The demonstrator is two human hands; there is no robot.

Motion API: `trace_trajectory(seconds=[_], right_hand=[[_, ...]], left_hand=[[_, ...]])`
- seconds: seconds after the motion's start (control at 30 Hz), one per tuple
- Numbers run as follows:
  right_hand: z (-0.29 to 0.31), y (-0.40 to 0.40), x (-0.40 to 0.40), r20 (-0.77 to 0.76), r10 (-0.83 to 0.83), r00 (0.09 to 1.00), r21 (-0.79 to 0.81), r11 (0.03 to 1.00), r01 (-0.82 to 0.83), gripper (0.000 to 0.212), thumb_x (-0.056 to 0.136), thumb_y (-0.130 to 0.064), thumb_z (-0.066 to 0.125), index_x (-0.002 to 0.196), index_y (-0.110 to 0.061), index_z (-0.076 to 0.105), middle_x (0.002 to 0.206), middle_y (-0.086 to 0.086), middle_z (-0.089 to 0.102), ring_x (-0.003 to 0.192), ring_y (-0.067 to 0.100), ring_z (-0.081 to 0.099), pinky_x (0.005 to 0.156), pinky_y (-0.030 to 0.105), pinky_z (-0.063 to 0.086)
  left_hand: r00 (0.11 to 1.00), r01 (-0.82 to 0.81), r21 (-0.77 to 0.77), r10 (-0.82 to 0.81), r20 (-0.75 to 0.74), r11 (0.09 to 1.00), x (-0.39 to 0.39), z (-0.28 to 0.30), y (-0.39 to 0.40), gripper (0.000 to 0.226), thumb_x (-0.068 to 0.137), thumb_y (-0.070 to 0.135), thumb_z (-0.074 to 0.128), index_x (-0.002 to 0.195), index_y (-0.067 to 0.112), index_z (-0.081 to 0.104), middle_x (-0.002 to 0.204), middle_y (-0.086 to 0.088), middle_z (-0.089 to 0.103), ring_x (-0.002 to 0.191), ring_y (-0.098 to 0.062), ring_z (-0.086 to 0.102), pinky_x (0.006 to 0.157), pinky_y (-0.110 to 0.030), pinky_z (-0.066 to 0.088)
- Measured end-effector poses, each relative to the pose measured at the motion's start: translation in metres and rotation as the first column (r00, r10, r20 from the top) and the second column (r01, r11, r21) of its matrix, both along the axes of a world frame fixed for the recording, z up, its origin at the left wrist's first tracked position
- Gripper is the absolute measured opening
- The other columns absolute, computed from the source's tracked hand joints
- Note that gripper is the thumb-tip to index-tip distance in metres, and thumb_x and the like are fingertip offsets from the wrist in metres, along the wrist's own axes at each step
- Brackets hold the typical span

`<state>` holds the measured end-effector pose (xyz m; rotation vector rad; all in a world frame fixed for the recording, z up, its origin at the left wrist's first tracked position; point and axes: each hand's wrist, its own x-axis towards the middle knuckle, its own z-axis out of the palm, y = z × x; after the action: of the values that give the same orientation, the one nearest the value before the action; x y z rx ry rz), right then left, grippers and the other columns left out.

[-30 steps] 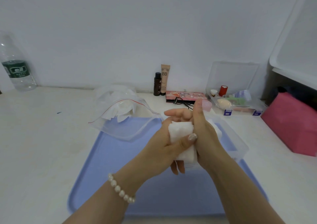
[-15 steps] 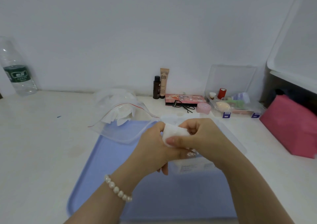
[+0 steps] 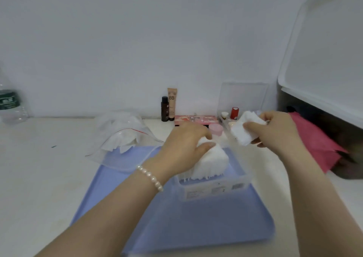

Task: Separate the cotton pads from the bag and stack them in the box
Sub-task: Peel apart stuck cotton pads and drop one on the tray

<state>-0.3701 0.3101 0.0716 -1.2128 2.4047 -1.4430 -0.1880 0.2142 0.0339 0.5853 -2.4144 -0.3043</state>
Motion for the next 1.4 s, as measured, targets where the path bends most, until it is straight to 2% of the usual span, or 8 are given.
trace_trajectory(seconds=[0.1,0.23,0.43,0.77,1.07,1.17,1.27,1.4], right_hand=[[-0.018,-0.003,-0.005,-0.211,-0.026,0.977,0.229,0.971,0.076,0.015,0.076,-0.026,0.066,0.08,-0.013,0.061,0.083,0.01,0.066,0.078,0.029,0.061,0.065,0.031,0.044],[-0.035,-0.005,0.006,-0.29,0.012,0.957,0.31,0.947,0.081,0.023,0.077,-0.035,0.065,0.086,-0.017,0.056,0.093,0.009,0.065,0.084,0.028,0.058,0.063,0.028,0.034],[-0.035,-0.009,0.009,-0.268,-0.003,0.963,0.393,0.913,0.112,0.026,0.079,-0.035,0.063,0.094,-0.017,0.053,0.101,0.008,0.064,0.095,0.028,0.059,0.066,0.028,0.036],[-0.056,-0.04,0.023,-0.6,0.003,0.8,0.507,0.775,0.378,0.028,0.086,-0.03,0.054,0.112,-0.022,0.058,0.123,0.003,0.048,0.119,0.024,0.034,0.09,0.032,0.031],[-0.065,-0.047,0.013,-0.372,-0.057,0.926,0.55,0.79,0.27,0.034,0.082,-0.047,0.056,0.105,-0.023,0.064,0.116,0.001,0.054,0.115,0.023,0.04,0.089,0.034,0.031],[-0.062,-0.046,0.009,-0.238,-0.001,0.971,0.653,0.741,0.16,0.049,0.082,-0.061,0.047,0.105,-0.021,0.064,0.116,0.002,0.055,0.117,0.025,0.038,0.092,0.038,0.03],[-0.054,-0.041,0.003,-0.011,0.018,1.0,0.685,0.729,-0.005,0.068,0.085,-0.069,0.032,0.122,-0.016,0.055,0.129,0.007,0.052,0.124,0.03,0.037,0.103,0.044,0.03],[-0.048,-0.035,0.008,-0.023,0.035,0.999,0.699,0.715,-0.008,0.058,0.097,-0.046,0.015,0.138,-0.013,0.039,0.144,0.009,0.038,0.134,0.029,0.025,0.109,0.042,0.019]], left_hand=[[0.959,0.075,-0.112,-0.041,0.282,0.991,-0.032,-0.012,0.0,0.031,0.092,0.035,0.054,0.119,0.021,0.059,0.132,0.001,0.053,0.124,-0.022,0.041,0.102,-0.037,0.03],[0.888,0.044,-0.078,-0.004,0.461,0.996,-0.057,-0.026,-0.001,0.049,0.088,0.048,0.056,0.131,0.029,0.047,0.147,-0.007,0.033,0.136,-0.025,0.023,0.11,-0.039,0.021],[0.874,-0.017,-0.022,0.026,0.486,1.0,-0.062,-0.038,-0.007,0.046,0.088,0.046,0.054,0.13,0.029,0.045,0.147,-0.011,0.031,0.135,-0.03,0.026,0.11,-0.044,0.025],[0.917,-0.014,0.021,0.004,0.399,1.0,-0.055,-0.04,-0.007,0.036,0.085,0.022,0.053,0.121,0.014,0.049,0.122,-0.008,0.051,0.104,-0.028,0.051,0.087,-0.036,0.041],[0.935,-0.052,0.014,0.044,0.351,0.999,-0.052,-0.037,0.0,0.039,0.086,0.019,0.052,0.123,0.01,0.043,0.117,-0.011,0.055,0.101,-0.03,0.053,0.085,-0.035,0.035],[0.931,-0.072,0.027,0.057,0.359,0.997,-0.053,-0.039,0.001,0.051,0.085,0.026,0.057,0.129,0.012,0.036,0.122,-0.009,0.054,0.108,-0.028,0.051,0.098,-0.037,0.032],[0.93,-0.073,-0.012,0.072,0.361,0.997,-0.054,-0.043,0.0,0.078,0.083,0.044,0.062,0.145,0.017,0.021,0.148,-0.003,0.035,0.134,-0.022,0.034,0.116,-0.044,0.014],[0.921,-0.077,-0.103,0.11,0.374,0.992,-0.056,-0.045,0.0,0.088,0.087,0.056,0.052,0.151,0.018,0.005,0.159,0.0,0.012,0.145,-0.018,0.011,0.118,-0.045,0.002]])
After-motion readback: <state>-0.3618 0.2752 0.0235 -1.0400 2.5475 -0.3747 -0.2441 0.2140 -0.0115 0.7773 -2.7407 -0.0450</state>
